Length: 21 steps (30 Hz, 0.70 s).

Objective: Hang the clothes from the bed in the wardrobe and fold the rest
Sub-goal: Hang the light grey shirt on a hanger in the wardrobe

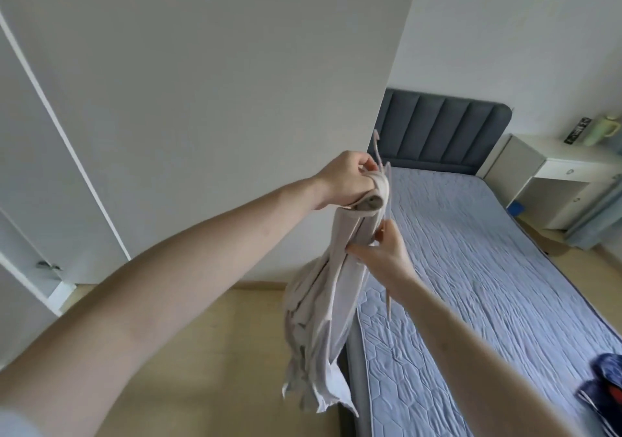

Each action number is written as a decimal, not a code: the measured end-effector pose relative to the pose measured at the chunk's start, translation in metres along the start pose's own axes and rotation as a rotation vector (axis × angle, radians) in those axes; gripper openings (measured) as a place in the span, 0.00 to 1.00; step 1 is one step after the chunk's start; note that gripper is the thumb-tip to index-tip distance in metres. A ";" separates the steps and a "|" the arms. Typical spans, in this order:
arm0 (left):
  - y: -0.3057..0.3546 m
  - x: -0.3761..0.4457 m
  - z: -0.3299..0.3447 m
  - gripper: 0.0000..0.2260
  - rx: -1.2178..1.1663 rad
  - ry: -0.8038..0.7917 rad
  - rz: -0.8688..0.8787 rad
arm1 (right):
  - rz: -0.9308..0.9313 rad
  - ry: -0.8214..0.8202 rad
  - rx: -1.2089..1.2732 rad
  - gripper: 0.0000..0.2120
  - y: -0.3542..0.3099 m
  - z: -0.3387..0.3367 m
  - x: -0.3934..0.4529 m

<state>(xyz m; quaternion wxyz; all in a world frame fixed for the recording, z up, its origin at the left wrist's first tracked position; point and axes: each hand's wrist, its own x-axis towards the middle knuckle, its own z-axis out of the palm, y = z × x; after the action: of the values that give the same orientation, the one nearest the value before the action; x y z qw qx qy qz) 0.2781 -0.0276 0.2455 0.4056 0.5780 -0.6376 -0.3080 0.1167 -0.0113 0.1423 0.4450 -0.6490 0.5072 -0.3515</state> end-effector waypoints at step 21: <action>-0.199 -0.153 0.208 0.62 -0.163 -0.339 -0.942 | 0.250 0.417 0.555 0.10 -0.070 0.011 0.043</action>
<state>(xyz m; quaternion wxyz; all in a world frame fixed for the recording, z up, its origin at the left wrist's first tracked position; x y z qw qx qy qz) 0.1941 0.0789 -0.0508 0.1572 0.7110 -0.3386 -0.5959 0.1613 -0.0441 0.2035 0.5306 -0.3508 0.5479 -0.5433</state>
